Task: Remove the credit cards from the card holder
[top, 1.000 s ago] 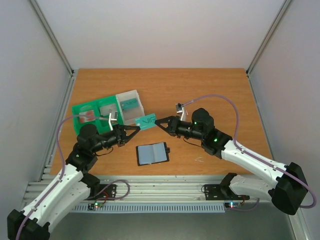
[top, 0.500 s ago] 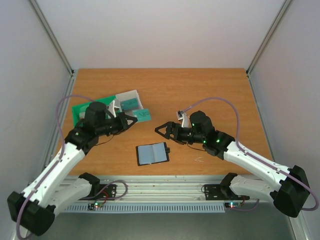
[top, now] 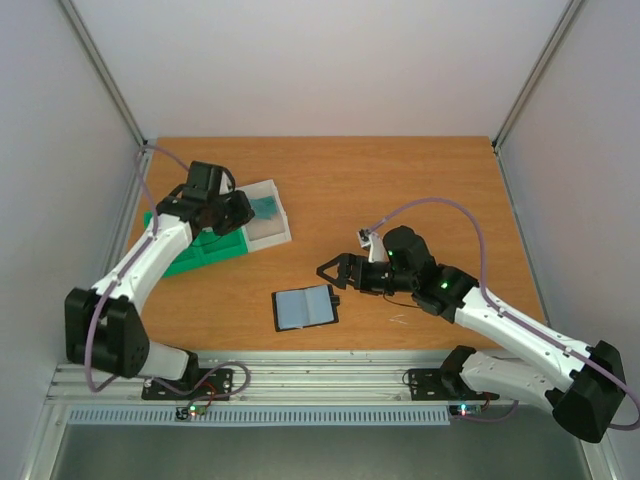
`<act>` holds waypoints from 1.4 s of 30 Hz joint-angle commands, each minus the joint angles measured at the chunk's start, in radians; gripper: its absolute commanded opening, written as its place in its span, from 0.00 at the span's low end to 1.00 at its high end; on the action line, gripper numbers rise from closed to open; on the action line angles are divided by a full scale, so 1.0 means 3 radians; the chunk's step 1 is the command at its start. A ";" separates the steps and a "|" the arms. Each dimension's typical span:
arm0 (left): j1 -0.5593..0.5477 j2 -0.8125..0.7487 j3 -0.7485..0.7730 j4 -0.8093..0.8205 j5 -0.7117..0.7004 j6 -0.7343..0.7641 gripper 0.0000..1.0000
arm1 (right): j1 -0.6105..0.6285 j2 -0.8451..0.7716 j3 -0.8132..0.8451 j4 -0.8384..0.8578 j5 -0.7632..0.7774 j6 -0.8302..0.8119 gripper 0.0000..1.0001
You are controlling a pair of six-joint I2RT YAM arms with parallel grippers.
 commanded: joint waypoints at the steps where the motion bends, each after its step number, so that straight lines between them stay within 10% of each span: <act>1: 0.0040 0.0380 0.0298 -0.0058 -0.0456 0.0199 0.00 | 0.0011 -0.0119 0.0104 -0.0148 0.0082 -0.0138 0.98; 42: 0.0114 0.1781 0.1056 0.0277 -0.0796 0.0362 0.14 | 0.0008 -0.0147 0.0102 -0.0240 0.0324 -0.0049 0.98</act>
